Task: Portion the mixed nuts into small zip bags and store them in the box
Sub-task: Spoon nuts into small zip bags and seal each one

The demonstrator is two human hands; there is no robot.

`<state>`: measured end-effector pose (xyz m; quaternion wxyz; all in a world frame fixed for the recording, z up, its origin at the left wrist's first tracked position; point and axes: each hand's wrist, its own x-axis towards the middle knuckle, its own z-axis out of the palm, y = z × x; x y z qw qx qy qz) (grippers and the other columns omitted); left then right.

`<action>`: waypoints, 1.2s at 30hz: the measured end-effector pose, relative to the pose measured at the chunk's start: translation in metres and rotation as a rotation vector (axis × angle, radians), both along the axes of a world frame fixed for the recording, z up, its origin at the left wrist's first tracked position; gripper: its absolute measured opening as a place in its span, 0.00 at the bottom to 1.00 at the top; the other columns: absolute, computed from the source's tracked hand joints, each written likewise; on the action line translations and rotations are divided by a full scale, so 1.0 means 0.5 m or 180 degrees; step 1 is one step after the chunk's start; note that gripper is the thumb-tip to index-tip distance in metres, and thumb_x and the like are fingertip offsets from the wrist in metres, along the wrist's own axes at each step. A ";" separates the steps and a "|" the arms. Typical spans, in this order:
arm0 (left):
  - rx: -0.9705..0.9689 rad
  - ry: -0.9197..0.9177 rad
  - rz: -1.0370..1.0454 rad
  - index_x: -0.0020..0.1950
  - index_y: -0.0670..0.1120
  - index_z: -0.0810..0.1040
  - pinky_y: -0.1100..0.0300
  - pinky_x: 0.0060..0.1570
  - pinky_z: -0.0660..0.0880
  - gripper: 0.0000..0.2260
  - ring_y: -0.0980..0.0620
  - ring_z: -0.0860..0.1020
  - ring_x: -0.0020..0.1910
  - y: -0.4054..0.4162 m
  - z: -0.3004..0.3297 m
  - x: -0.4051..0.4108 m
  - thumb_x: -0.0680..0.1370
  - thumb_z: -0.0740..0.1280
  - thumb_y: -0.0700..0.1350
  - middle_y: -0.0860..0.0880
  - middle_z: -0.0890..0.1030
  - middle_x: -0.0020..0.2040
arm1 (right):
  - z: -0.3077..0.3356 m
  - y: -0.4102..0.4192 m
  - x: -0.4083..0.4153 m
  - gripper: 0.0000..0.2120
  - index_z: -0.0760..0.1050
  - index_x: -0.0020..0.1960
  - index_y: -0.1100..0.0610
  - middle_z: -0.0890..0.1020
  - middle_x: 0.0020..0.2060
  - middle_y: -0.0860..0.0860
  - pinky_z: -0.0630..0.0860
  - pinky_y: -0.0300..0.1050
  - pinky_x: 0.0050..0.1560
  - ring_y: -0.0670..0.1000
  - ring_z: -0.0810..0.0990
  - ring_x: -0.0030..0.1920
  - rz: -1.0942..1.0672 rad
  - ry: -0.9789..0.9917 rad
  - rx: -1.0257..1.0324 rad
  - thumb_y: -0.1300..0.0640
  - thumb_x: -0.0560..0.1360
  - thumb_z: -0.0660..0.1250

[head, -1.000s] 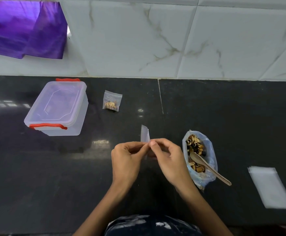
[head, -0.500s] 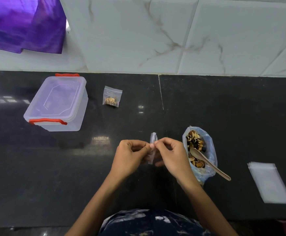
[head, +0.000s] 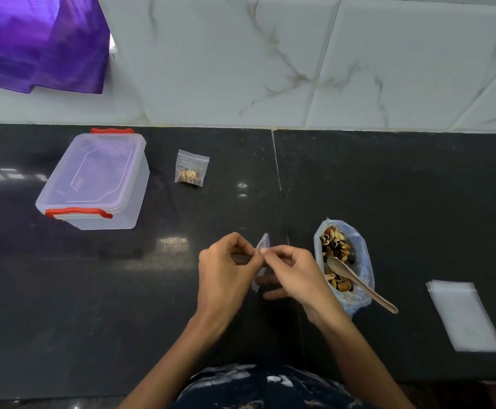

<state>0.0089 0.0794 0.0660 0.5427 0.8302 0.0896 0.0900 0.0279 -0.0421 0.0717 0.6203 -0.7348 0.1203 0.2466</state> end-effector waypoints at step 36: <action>-0.0281 -0.0418 -0.1598 0.64 0.48 0.73 0.68 0.58 0.72 0.31 0.59 0.77 0.59 0.030 -0.036 0.029 0.63 0.77 0.46 0.54 0.79 0.58 | 0.038 -0.029 -0.011 0.09 0.81 0.51 0.48 0.77 0.49 0.40 0.79 0.36 0.45 0.40 0.79 0.46 0.0572 -0.1638 -0.1367 0.60 0.75 0.68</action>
